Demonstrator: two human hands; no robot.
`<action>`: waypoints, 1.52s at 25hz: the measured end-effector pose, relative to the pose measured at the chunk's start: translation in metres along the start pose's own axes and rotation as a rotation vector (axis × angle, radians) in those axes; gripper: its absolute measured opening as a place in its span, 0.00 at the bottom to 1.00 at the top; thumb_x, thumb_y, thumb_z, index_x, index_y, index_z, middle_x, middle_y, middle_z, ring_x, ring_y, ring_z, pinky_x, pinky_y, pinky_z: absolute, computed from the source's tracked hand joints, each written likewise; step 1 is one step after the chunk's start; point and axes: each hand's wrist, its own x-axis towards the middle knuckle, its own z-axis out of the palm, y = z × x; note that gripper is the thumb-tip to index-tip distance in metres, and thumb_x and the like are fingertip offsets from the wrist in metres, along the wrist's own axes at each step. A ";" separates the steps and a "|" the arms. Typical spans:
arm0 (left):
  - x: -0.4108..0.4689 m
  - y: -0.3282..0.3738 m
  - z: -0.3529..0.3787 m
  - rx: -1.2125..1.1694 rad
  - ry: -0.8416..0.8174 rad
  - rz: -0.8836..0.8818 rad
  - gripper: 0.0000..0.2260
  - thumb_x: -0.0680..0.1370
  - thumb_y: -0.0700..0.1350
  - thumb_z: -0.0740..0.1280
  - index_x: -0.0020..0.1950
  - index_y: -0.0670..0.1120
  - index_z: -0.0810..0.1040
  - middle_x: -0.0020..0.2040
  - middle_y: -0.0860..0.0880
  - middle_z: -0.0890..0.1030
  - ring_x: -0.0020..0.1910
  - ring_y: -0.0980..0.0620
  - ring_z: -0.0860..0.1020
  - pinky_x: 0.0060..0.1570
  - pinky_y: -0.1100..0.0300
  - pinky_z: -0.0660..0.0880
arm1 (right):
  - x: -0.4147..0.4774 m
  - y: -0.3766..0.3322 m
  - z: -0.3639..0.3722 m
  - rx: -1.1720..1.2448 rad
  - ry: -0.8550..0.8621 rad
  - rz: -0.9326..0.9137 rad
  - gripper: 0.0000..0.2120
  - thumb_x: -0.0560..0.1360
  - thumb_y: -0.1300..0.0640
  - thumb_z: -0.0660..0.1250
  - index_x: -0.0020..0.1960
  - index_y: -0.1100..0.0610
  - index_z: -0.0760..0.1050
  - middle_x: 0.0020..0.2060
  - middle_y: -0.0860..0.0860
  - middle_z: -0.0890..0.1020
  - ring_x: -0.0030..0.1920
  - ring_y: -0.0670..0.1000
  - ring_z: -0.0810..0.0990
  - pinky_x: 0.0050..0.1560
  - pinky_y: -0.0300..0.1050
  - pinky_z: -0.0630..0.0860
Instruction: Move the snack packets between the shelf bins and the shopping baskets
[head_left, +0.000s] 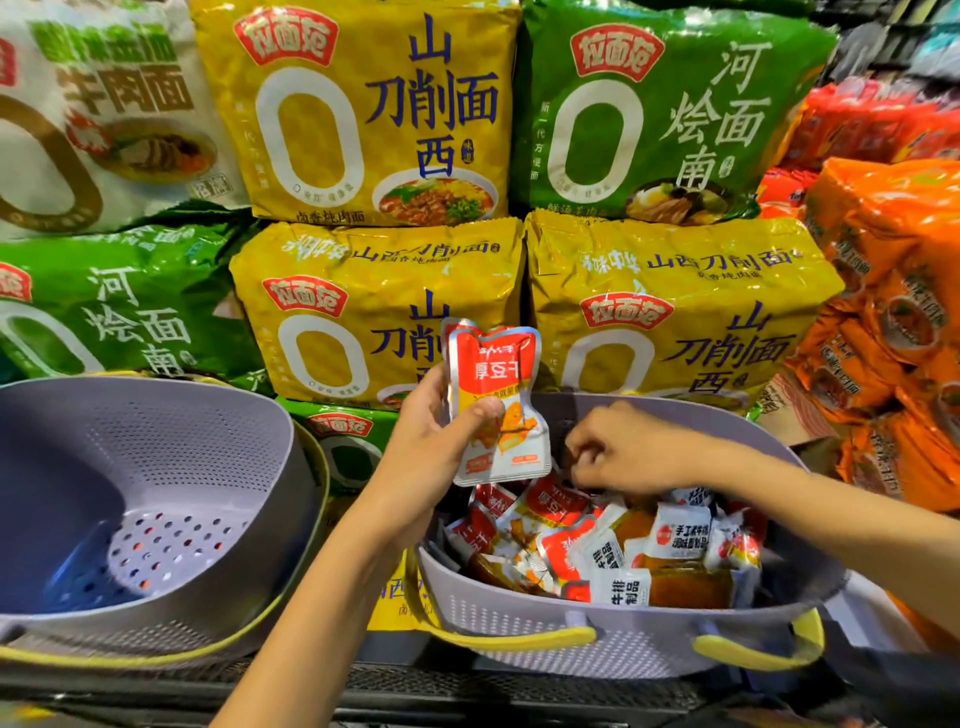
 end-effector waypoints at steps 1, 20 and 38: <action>-0.001 0.001 0.000 -0.010 0.006 0.001 0.12 0.77 0.37 0.65 0.59 0.47 0.74 0.50 0.49 0.83 0.46 0.54 0.82 0.46 0.62 0.79 | 0.007 -0.001 0.012 -0.148 -0.139 -0.033 0.08 0.73 0.54 0.68 0.36 0.55 0.75 0.36 0.53 0.80 0.38 0.52 0.78 0.39 0.44 0.73; -0.004 0.002 0.002 -0.054 -0.072 -0.006 0.13 0.75 0.45 0.62 0.59 0.46 0.74 0.47 0.52 0.83 0.45 0.57 0.81 0.46 0.64 0.77 | -0.042 -0.010 -0.067 0.797 0.079 -0.390 0.11 0.65 0.45 0.71 0.39 0.52 0.79 0.35 0.49 0.84 0.36 0.43 0.81 0.35 0.33 0.75; -0.005 0.003 0.002 0.064 -0.168 -0.089 0.19 0.65 0.43 0.71 0.55 0.46 0.74 0.44 0.51 0.85 0.43 0.54 0.83 0.42 0.64 0.78 | -0.013 -0.008 -0.036 0.633 0.688 -0.103 0.12 0.73 0.59 0.69 0.32 0.56 0.75 0.24 0.48 0.78 0.23 0.48 0.76 0.27 0.37 0.71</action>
